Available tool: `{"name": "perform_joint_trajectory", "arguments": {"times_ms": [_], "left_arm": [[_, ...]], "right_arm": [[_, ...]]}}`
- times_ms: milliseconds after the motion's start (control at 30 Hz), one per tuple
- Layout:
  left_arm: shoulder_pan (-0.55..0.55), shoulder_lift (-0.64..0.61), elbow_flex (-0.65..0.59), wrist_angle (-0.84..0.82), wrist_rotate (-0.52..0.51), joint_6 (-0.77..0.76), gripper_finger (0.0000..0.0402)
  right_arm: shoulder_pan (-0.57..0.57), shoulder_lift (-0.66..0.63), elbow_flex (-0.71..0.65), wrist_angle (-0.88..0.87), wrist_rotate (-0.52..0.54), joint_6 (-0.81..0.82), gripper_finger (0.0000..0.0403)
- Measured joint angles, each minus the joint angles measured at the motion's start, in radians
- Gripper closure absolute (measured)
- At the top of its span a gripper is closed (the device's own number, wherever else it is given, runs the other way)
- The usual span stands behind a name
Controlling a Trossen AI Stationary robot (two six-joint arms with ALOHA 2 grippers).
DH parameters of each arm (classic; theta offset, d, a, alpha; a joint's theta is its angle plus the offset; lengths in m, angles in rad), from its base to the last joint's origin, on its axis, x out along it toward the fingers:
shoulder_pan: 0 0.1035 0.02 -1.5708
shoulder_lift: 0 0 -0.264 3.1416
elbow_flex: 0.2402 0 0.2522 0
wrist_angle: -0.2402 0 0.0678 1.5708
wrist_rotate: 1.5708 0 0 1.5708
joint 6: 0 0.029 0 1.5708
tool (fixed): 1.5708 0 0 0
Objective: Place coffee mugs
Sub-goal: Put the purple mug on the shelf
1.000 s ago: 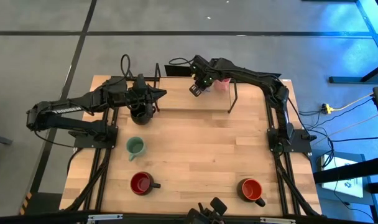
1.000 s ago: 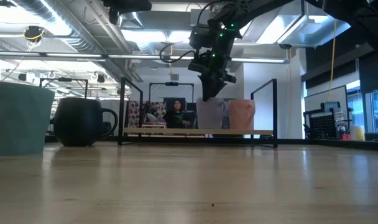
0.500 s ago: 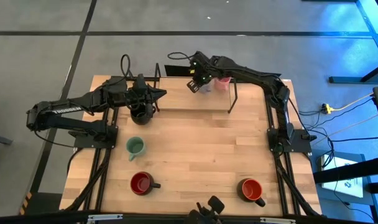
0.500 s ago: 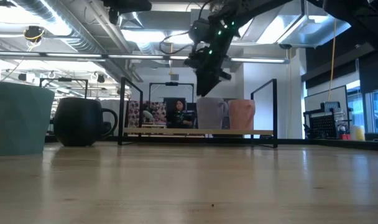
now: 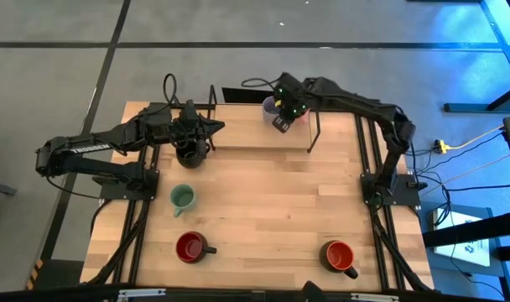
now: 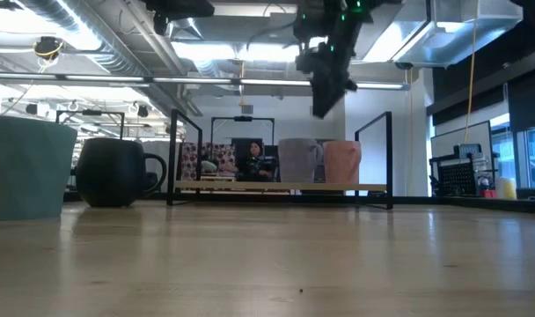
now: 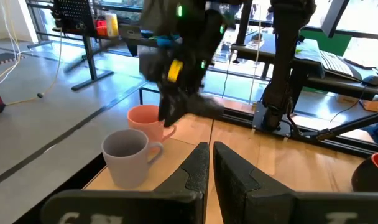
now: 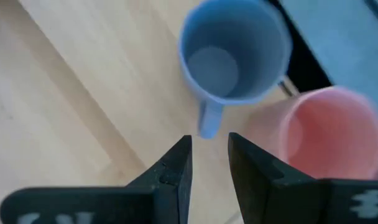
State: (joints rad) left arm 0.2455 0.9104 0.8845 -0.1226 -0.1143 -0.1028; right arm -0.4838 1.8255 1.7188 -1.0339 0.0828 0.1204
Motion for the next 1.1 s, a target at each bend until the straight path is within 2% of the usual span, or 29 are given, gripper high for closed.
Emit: {"name": "perform_joint_trajectory", "arguments": {"times_ms": [67, 233, 333, 467, 667, 1100], "left_arm": [[0.000, 0.000, 0.000, 0.000, 0.000, 0.000, 0.0384], [0.000, 0.000, 0.000, 0.000, 0.000, 0.000, 0.0384], [0.000, 0.000, 0.000, 0.000, 0.000, 0.000, 0.0384], [0.000, 0.000, 0.000, 0.000, 0.000, 0.001, 0.0384], [0.000, 0.000, 0.000, 0.000, 0.000, 0.001, 0.0384], [0.000, 0.000, 0.000, 0.000, 0.000, 0.001, 0.0384]], "right_arm": [[0.007, -0.004, -0.069, 0.045, -0.008, 0.015, 0.0313], [0.022, -0.005, -0.168, 0.086, 0.054, 0.034, 0.0313], [0.025, -0.006, -0.190, 0.094, 0.075, 0.034, 0.0313], [0.025, -0.007, -0.210, 0.148, 0.167, 0.031, 0.0313], [0.025, -0.007, -0.232, 0.224, 0.216, 0.002, 0.0313], [0.027, -0.008, -0.238, 0.311, 0.057, 0.015, 0.0313]]}}
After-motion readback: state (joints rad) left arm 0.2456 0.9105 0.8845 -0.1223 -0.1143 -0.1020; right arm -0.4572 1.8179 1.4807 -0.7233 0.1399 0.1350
